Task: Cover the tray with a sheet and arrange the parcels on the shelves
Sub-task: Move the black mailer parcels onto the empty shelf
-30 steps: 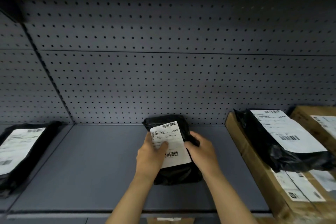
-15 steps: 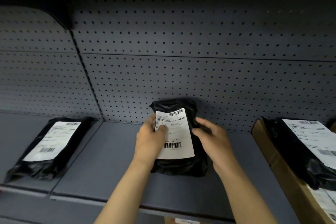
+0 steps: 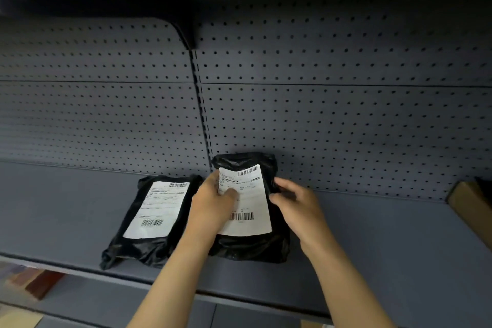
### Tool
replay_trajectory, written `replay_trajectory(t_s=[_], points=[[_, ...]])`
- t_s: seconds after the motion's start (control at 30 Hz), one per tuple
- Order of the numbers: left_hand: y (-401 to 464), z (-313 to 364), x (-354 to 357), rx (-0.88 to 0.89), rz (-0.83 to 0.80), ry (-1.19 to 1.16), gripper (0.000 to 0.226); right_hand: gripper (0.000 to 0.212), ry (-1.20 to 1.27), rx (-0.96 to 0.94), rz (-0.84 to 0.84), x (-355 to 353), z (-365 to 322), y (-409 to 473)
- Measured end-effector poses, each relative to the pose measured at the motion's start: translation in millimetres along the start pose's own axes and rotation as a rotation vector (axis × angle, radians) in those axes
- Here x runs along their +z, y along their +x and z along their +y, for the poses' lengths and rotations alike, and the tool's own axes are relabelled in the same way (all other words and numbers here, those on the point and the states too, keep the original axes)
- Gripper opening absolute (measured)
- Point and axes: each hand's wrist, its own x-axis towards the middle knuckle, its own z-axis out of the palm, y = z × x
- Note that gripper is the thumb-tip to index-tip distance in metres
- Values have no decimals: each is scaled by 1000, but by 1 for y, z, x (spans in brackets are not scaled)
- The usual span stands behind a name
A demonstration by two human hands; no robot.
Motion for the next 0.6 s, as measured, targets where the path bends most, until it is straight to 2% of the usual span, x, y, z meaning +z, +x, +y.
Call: replay_trajectory(t_s=[0.1,0.23,0.37,0.47,0.6], points=[[14,-20,-28,-5,18,54,37,51,-3,6,-31,41,-1,-4],[22,-35,-51,-15,-16,102,49,53,-32,23,-23,73,3,-10],[32,-32,-76,27,-14,129,49,52,-18,19,14,93,-5,-10],[39,-27,-105,42,15,183,50,53,-21,-11,-34,117,-18,-10],[47,-36,-145,-25,53,178,46,55,-65,-61,-110,151,-31,-7]])
